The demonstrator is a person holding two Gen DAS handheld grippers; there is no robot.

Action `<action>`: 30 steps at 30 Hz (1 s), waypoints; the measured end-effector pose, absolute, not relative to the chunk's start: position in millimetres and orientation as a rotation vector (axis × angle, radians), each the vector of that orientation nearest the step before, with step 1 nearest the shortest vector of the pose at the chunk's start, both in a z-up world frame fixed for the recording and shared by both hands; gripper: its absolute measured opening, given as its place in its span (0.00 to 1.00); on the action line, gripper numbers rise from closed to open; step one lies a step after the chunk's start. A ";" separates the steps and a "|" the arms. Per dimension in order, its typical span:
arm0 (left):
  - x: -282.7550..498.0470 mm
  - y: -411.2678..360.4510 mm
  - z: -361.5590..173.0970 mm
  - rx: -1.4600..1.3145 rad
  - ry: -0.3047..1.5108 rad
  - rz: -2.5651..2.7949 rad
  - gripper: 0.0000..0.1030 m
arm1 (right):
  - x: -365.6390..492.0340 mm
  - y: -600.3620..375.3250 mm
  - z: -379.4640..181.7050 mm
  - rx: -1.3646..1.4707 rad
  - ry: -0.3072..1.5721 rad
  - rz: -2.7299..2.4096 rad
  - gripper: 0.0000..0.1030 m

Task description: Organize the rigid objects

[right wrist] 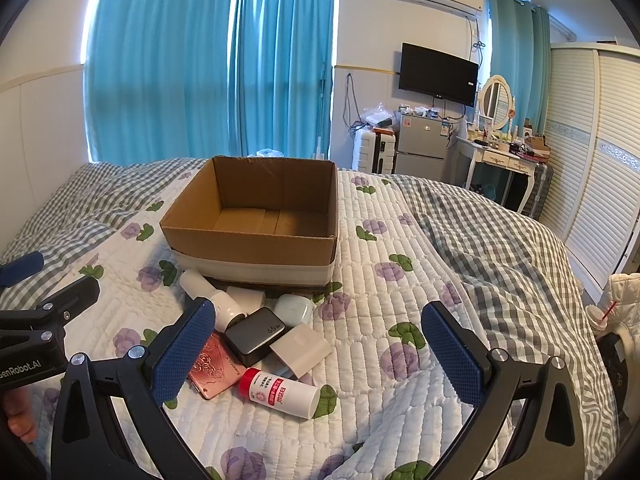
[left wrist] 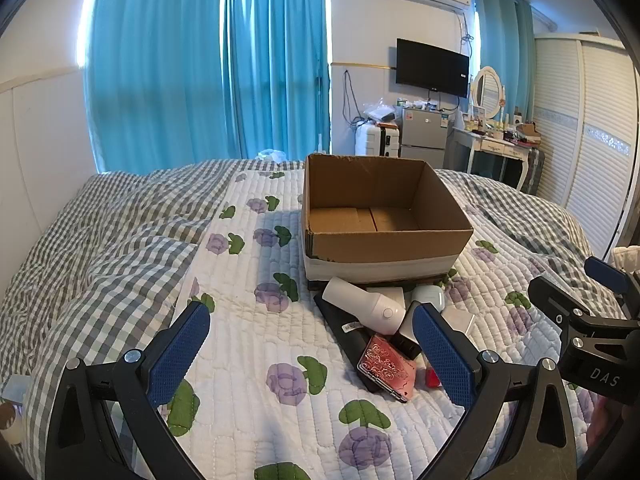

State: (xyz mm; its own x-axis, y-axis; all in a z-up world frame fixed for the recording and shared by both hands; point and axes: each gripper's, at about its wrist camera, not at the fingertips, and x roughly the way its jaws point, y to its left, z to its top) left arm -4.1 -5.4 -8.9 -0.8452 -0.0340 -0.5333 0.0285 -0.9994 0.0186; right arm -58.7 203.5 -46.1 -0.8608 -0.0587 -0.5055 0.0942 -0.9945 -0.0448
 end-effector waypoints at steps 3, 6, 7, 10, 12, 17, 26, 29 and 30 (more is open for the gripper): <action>-4.4 -5.6 -10.2 0.865 -0.014 -2.986 1.00 | -58.7 203.4 -46.0 0.801 0.104 -2.955 1.00; -4.4 -5.6 -10.2 0.867 -0.014 -2.987 1.00 | -58.9 203.1 -45.9 0.800 0.105 -2.954 1.00; -4.5 -5.7 -10.6 0.868 -0.013 -2.986 1.00 | -58.7 203.2 -46.0 0.800 0.105 -2.954 1.00; -4.2 -5.5 -11.4 0.868 -0.012 -2.987 1.00 | -59.3 202.8 -45.7 0.800 0.105 -2.954 1.00; -4.4 -5.6 -10.9 0.868 -0.012 -2.985 1.00 | -59.2 203.0 -45.8 0.802 0.105 -2.954 1.00; -4.6 -5.6 -10.8 0.869 -0.012 -2.985 1.00 | -58.7 203.9 -46.9 0.804 0.103 -2.954 1.00; -4.1 -4.8 -11.2 0.871 -0.010 -2.987 1.00 | -58.8 203.9 -47.1 0.806 0.104 -2.955 1.00; -3.1 -4.1 -8.7 0.867 -0.008 -2.986 1.00 | -58.0 205.0 -47.2 0.809 0.101 -2.957 1.00; -2.7 -3.7 -7.0 0.865 -0.005 -2.988 1.00 | -57.9 205.4 -47.3 0.810 0.101 -2.958 1.00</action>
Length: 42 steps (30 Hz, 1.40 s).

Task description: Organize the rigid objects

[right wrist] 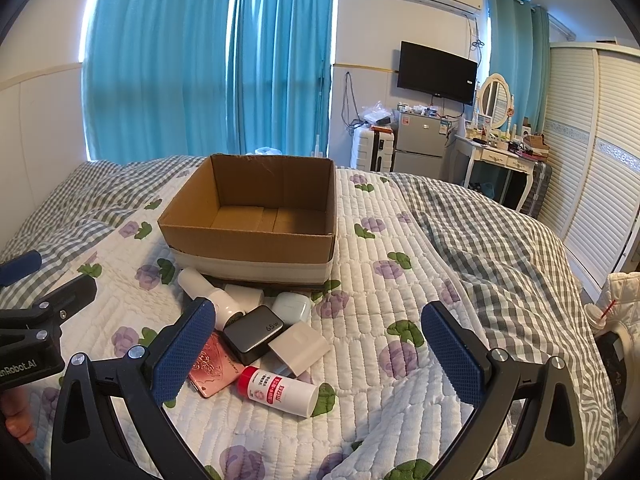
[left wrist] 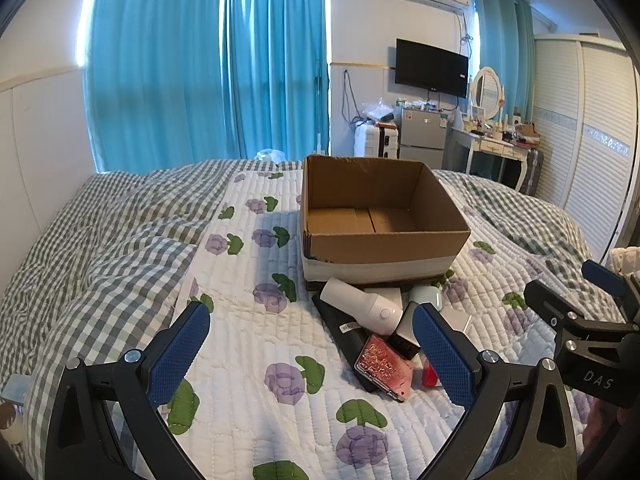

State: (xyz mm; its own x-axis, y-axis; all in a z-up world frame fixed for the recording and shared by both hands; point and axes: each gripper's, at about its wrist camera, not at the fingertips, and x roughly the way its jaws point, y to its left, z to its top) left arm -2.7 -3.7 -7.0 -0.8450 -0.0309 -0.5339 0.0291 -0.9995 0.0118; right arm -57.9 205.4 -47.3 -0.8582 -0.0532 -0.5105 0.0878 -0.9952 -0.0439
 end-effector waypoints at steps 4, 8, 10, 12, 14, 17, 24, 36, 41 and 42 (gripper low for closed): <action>-1.9 -2.2 0.0 0.855 0.001 -2.996 1.00 | -57.3 204.3 -43.6 0.811 0.108 -2.960 1.00; -12.4 3.4 -4.7 0.945 -0.023 -2.952 1.00 | -62.1 203.8 -42.9 0.869 0.137 -2.935 1.00; -17.1 4.6 -10.0 0.985 -0.026 -2.939 1.00 | -67.9 203.2 -45.8 0.921 0.171 -2.924 1.00; -21.9 6.6 -16.4 1.029 -0.033 -2.929 1.00 | -74.2 202.1 -49.3 0.968 0.202 -2.910 1.00; -29.1 8.8 -26.4 1.088 -0.038 -2.910 1.00 | -81.4 203.1 -52.8 1.016 0.222 -2.905 1.00; -42.0 13.3 -45.2 1.196 -0.070 -2.861 1.00 | -95.7 209.9 -61.4 1.104 0.229 -2.898 1.00; -64.3 38.4 -94.4 1.451 -0.137 -2.802 1.00 | -117.8 223.1 -91.2 1.248 0.169 -2.839 1.00; -90.2 49.4 -123.0 1.667 0.001 -2.803 0.49 | -135.9 235.8 -115.2 1.381 0.049 -2.769 1.00; -80.7 63.9 -108.4 1.660 0.037 -2.915 0.43 | -133.9 237.7 -112.3 1.365 0.027 -2.772 1.00; -82.0 64.6 -108.0 1.667 0.049 -2.915 0.43 | -133.5 238.3 -111.9 1.362 0.023 -2.774 1.00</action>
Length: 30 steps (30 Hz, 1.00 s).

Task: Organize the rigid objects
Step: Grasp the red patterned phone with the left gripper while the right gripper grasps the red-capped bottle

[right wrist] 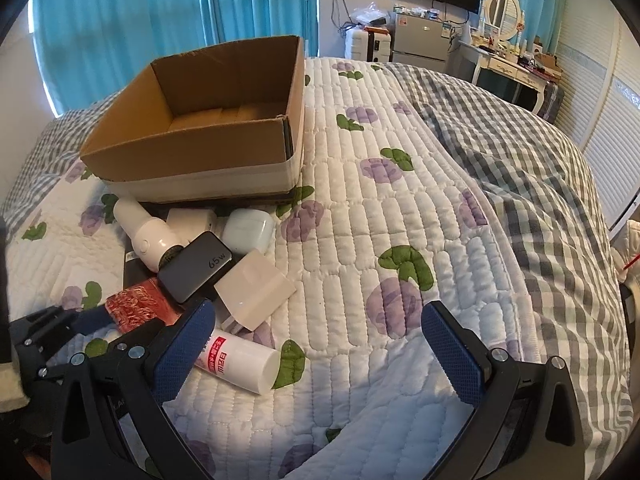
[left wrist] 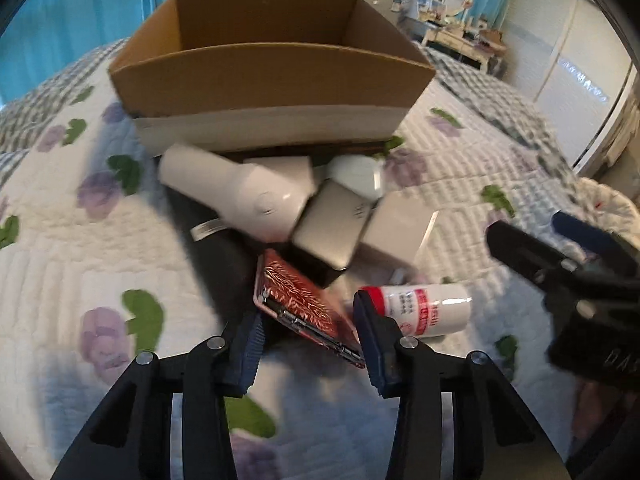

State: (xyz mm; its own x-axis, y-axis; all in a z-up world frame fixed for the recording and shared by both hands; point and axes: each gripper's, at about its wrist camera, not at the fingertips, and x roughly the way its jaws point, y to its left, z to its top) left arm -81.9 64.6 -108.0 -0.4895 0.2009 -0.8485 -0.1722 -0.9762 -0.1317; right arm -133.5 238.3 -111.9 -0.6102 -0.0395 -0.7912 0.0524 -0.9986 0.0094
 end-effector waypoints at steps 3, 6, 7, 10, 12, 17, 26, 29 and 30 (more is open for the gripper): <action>-90.7 63.2 -116.2 -1.498 -0.068 2.538 0.35 | -132.3 239.2 -110.3 1.353 0.013 -2.781 1.00; -93.0 54.2 -116.8 -1.513 -0.116 2.558 0.22 | -131.3 239.6 -109.9 1.349 0.012 -2.788 1.00; -91.4 50.1 -114.0 -1.507 -0.138 2.550 0.21 | -130.8 239.9 -110.3 1.348 0.012 -2.789 1.00; -80.5 40.0 -97.9 -1.470 -0.161 2.550 0.10 | -130.2 239.7 -110.2 1.347 0.015 -2.787 1.00; -69.7 37.9 -85.8 -1.428 -0.117 2.574 0.10 | -129.2 237.0 -110.4 1.349 0.031 -2.780 1.00; -54.3 28.3 -58.7 -1.334 0.010 2.672 0.10 | -124.7 222.0 -117.1 1.420 0.036 -2.708 1.00; -65.3 6.7 -76.9 -1.396 0.090 2.794 0.10 | -127.7 186.4 -147.6 1.590 0.011 -2.714 1.00; -67.2 2.6 -82.0 -1.404 0.068 2.786 0.10 | -131.9 172.6 -160.6 1.626 0.036 -2.701 1.00; -66.5 1.3 -82.2 -1.401 0.063 2.785 0.10 | -133.6 168.5 -165.2 1.634 0.044 -2.698 1.00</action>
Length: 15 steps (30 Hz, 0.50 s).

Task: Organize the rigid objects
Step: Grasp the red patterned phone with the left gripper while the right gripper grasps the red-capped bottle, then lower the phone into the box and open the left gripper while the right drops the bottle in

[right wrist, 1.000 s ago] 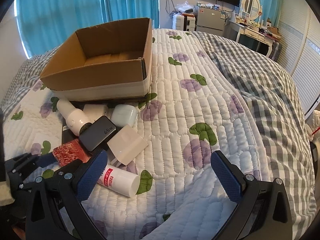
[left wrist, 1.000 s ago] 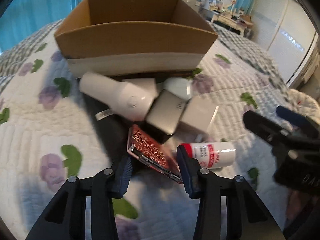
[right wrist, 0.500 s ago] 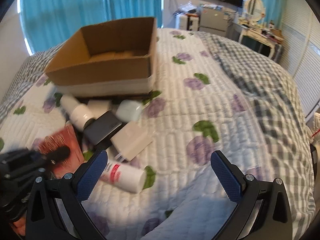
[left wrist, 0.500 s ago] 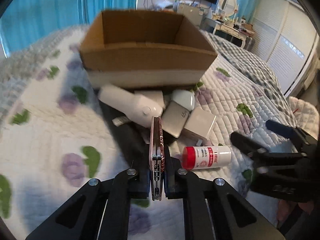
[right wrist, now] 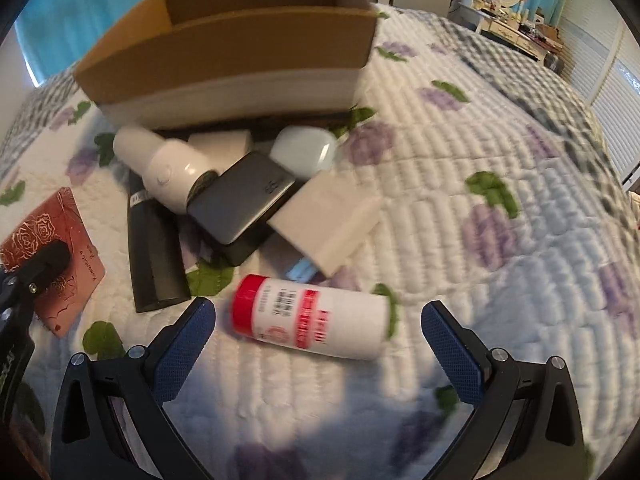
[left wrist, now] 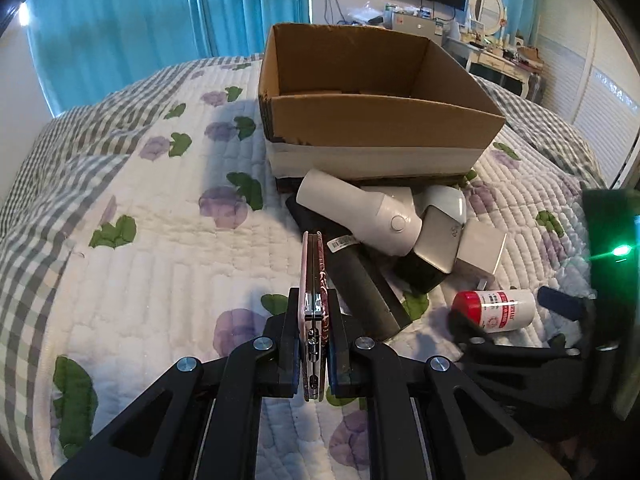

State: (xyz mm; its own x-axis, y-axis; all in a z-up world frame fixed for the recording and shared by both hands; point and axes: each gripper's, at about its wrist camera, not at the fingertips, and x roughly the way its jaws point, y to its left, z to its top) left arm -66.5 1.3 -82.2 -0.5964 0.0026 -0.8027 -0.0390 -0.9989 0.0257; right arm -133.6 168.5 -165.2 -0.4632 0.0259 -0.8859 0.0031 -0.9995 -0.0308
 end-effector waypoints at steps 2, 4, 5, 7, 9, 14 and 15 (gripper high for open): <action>-65.1 -0.7 -81.6 -1.391 0.051 2.784 0.10 | -137.4 163.2 -173.4 -1.627 -0.077 2.646 0.99; -62.8 -0.7 -79.8 -1.382 0.041 2.781 0.10 | -140.6 161.0 -179.3 -1.622 -0.090 2.613 0.77; -61.6 -1.7 -78.4 -1.373 0.031 2.778 0.10 | -140.8 161.8 -180.4 -1.625 -0.073 2.610 0.77; -59.5 -1.2 -75.1 -1.355 0.021 2.776 0.10 | -137.4 164.4 -175.6 -1.611 -0.033 2.646 0.77; -57.7 0.0 -69.9 -1.337 0.015 2.776 0.10 | -130.4 164.9 -162.5 -1.555 -0.031 2.696 0.77; -58.4 0.7 -40.0 -1.250 -0.017 2.767 0.10 | -119.8 165.4 -112.1 -1.417 -0.037 2.853 0.77; -60.8 0.4 -31.0 -1.228 -0.019 2.770 0.10 | -119.7 166.3 -98.4 -1.373 -0.054 2.883 0.77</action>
